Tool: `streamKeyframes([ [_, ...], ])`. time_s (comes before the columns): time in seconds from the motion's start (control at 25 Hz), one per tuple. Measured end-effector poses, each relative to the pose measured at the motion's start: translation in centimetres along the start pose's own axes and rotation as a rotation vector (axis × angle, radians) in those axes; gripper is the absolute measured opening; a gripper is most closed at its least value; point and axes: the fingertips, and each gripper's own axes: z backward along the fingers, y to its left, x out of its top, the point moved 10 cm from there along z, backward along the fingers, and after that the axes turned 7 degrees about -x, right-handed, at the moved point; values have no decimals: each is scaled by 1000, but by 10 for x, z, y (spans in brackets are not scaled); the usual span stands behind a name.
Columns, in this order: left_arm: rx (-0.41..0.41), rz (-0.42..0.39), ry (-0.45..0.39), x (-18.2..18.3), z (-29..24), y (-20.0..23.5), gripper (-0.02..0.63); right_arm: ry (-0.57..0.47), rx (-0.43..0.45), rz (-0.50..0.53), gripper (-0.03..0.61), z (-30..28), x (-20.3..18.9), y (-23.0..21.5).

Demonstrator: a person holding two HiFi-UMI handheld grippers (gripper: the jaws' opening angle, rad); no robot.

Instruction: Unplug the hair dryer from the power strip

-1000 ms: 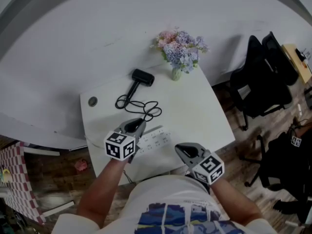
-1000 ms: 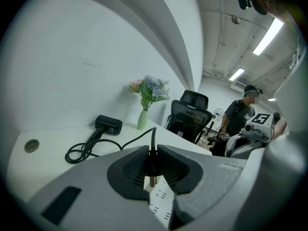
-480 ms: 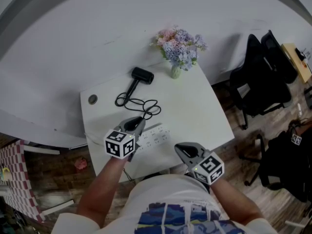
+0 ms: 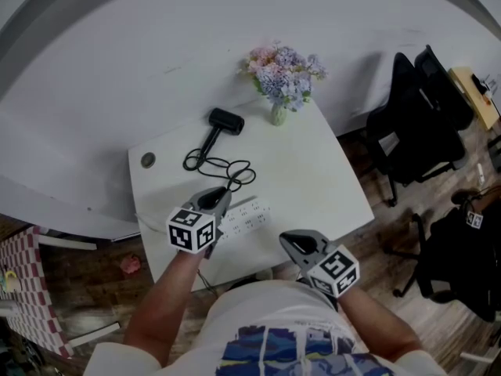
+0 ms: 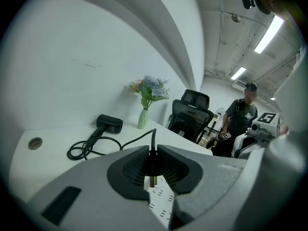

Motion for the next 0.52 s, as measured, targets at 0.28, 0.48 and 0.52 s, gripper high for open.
streamKeyframes([
  [0.28, -1, -4, 4, -3, 0, -3, 52, 2, -7, 0, -3, 7, -3, 2],
  [0.48, 0, -1, 8, -7, 1, -4, 52, 7, -14, -8, -3, 10, -3, 6],
  [0.52, 1, 0, 9, -8, 1, -4, 52, 8, -15, -11, -3, 11, -2, 7],
])
